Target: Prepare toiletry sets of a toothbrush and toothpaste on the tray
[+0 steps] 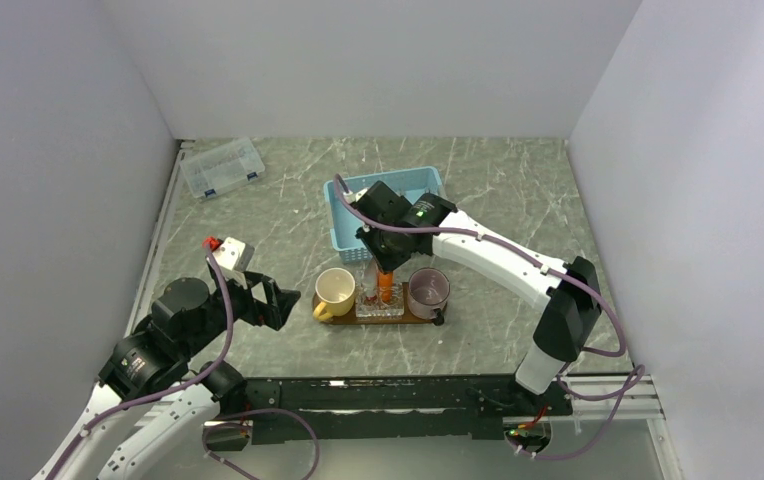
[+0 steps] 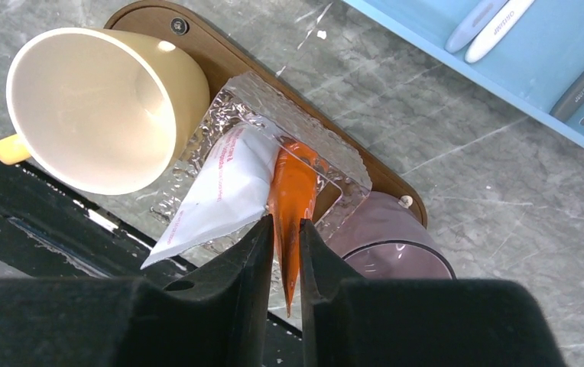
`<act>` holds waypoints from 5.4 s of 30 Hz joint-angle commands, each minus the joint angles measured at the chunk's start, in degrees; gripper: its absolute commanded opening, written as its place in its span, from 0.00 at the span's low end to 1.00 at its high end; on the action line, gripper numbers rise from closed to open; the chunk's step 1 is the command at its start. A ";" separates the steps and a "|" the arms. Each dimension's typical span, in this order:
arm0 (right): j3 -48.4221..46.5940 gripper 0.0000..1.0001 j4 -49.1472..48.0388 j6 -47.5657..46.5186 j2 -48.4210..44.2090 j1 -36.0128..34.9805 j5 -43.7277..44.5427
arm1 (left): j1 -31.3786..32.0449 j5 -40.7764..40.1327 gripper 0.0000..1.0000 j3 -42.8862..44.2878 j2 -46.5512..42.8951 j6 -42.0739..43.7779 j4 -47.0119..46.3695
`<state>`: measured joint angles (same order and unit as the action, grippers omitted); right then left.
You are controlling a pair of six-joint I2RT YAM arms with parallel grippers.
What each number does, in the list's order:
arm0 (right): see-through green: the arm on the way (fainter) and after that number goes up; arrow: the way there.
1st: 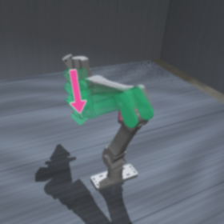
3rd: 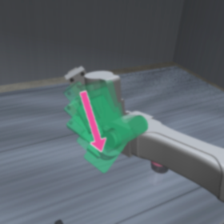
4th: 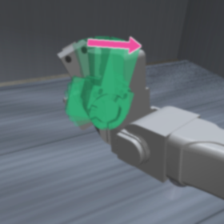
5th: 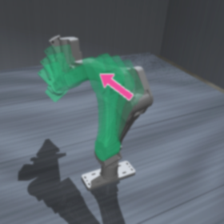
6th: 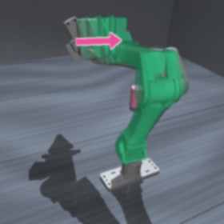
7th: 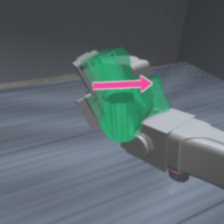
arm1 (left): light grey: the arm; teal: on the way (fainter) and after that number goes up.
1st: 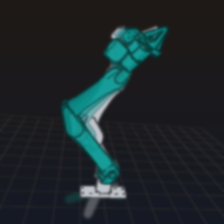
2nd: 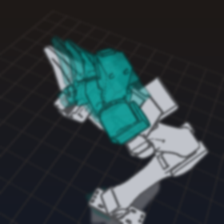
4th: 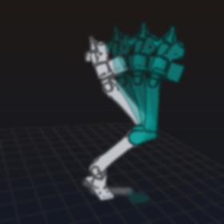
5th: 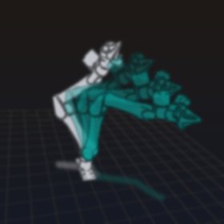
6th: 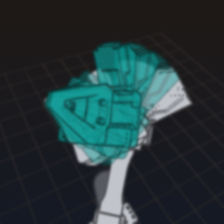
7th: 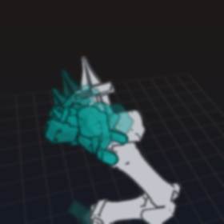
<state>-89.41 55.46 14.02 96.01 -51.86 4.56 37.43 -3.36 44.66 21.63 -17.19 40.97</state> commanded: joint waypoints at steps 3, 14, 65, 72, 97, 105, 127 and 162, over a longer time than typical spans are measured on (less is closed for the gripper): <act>-1.32 0.25 -0.59 0.78 -1.94 -0.44 1.81 | -0.01 -0.81 0.99 0.24 0.60 0.83 -2.30; -7.89 0.40 1.64 0.35 -4.77 -0.75 3.58 | -0.03 -0.78 0.99 0.22 0.55 0.73 -2.21; -26.00 0.41 -6.93 -0.98 31.09 22.49 5.12 | -0.04 -2.68 0.99 0.69 4.30 0.91 -1.42; -27.38 0.40 -7.43 -0.77 35.10 22.93 4.85 | -0.02 -3.02 0.99 0.59 4.47 0.93 -1.42; -26.28 0.28 -8.92 -0.13 40.68 24.13 6.30 | -0.04 -3.64 0.99 0.69 5.36 0.70 -1.11; -25.94 0.04 -8.34 -0.54 40.94 24.10 6.36 | -0.02 -3.58 0.99 0.69 5.28 0.67 -1.08; -19.89 0.00 -13.02 -0.79 25.05 24.07 5.96 | -0.04 -3.88 0.99 0.77 5.53 0.40 -0.89; 24.94 0.00 -44.47 2.74 -36.95 7.44 -7.00 | -0.03 10.90 0.99 10.61 9.60 -9.04 -11.55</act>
<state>-68.14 20.97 12.71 64.05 -43.70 6.42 37.43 1.69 51.99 30.92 -23.31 35.73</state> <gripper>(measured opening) 0.077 0.994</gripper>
